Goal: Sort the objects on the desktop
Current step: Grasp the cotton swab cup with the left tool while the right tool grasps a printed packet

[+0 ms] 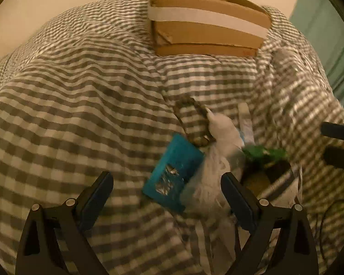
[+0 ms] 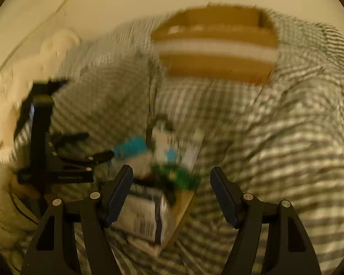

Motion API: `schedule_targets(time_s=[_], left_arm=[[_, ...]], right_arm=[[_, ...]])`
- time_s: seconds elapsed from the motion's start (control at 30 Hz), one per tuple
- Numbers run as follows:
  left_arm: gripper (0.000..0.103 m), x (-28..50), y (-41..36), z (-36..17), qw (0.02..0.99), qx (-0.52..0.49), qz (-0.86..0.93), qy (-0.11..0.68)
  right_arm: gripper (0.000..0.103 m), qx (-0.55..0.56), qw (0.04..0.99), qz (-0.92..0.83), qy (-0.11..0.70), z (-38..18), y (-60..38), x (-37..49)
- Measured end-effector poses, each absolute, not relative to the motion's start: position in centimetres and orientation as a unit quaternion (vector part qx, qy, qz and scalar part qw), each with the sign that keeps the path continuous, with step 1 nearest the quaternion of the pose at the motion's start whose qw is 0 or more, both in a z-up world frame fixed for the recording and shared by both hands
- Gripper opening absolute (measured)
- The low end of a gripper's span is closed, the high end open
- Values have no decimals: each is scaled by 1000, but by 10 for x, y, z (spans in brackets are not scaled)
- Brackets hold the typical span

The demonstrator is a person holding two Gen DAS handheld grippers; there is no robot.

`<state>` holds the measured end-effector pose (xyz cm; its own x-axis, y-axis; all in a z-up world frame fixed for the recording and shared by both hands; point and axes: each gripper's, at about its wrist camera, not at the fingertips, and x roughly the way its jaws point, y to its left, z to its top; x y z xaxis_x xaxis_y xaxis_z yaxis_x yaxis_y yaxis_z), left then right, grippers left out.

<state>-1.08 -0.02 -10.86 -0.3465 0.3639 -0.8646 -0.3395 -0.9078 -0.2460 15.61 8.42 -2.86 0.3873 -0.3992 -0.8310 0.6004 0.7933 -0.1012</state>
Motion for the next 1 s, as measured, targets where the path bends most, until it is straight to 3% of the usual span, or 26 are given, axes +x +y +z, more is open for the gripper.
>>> schedule_targets(time_s=[0.3, 0.33, 0.4, 0.43, 0.53, 0.77, 1.0], left_arm=[[97, -6, 16, -124, 219, -547, 807, 38], [97, -5, 16, -125, 220, -546, 808, 39], [97, -5, 13, -125, 220, -546, 808, 36], [97, -6, 12, -125, 220, -547, 807, 34], [97, -8, 7, -122, 215, -545, 810, 23], [97, -14, -3, -115, 214, -538, 815, -13], [97, -4, 39, -127, 280, -543, 790, 48]], right_arm=[[70, 147, 792, -220, 551, -88, 92, 180], [65, 149, 788, -213, 558, -92, 94, 181], [35, 151, 789, -198, 562, -94, 99, 181], [14, 159, 790, -188, 562, -95, 100, 180], [8, 141, 806, -187, 544, -81, 109, 179], [7, 135, 860, -236, 432, -13, 104, 153], [7, 125, 878, -328, 324, 44, 81, 121]])
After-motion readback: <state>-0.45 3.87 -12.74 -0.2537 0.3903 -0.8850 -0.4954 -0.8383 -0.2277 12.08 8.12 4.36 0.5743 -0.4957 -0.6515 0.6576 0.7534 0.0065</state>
